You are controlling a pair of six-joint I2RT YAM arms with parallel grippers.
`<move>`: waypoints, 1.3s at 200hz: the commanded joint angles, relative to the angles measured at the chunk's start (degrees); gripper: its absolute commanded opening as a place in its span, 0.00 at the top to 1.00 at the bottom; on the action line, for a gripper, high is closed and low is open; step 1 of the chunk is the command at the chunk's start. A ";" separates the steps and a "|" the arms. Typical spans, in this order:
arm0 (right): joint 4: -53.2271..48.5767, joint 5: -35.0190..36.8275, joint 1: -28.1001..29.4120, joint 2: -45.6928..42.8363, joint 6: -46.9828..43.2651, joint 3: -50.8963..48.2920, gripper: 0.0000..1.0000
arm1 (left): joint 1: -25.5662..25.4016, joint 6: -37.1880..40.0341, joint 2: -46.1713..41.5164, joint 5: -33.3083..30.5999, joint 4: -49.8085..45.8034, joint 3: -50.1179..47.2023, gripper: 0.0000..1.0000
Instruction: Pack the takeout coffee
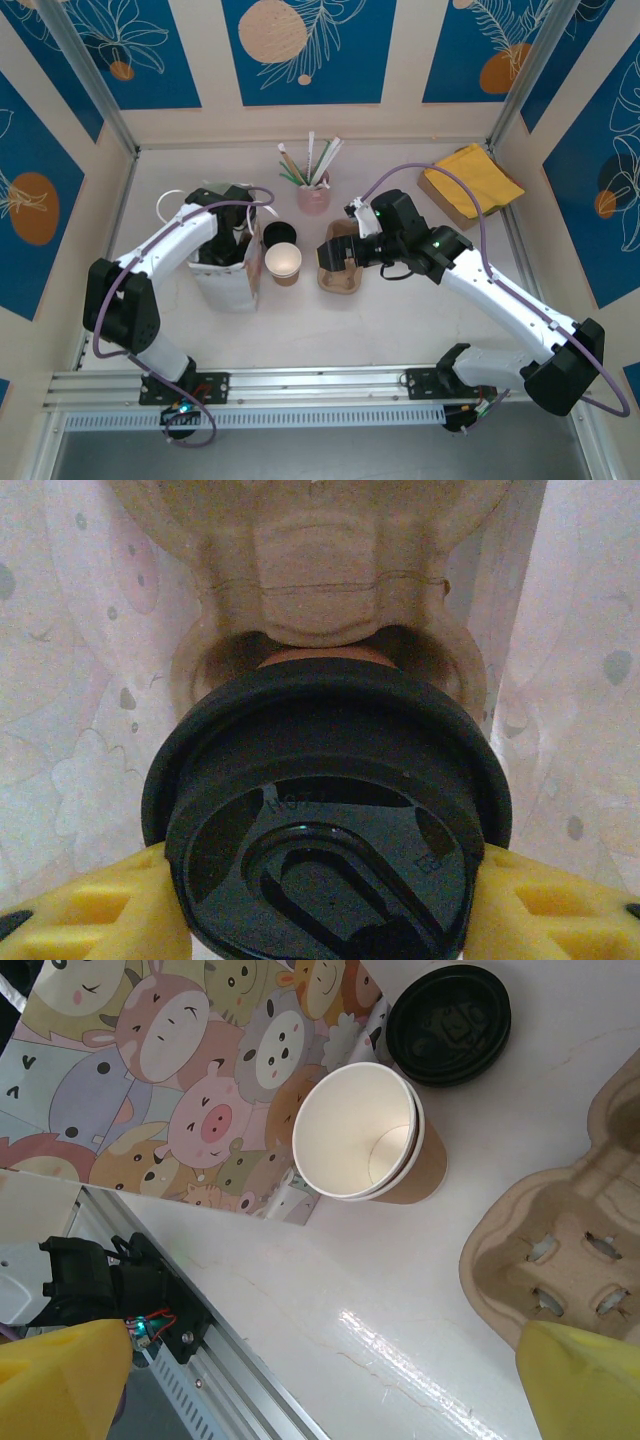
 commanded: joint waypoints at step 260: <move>-0.01 -1.21 -0.15 -0.81 0.32 0.52 0.01 | 1.00 0.49 1.27 -2.25 -0.67 0.80 0.35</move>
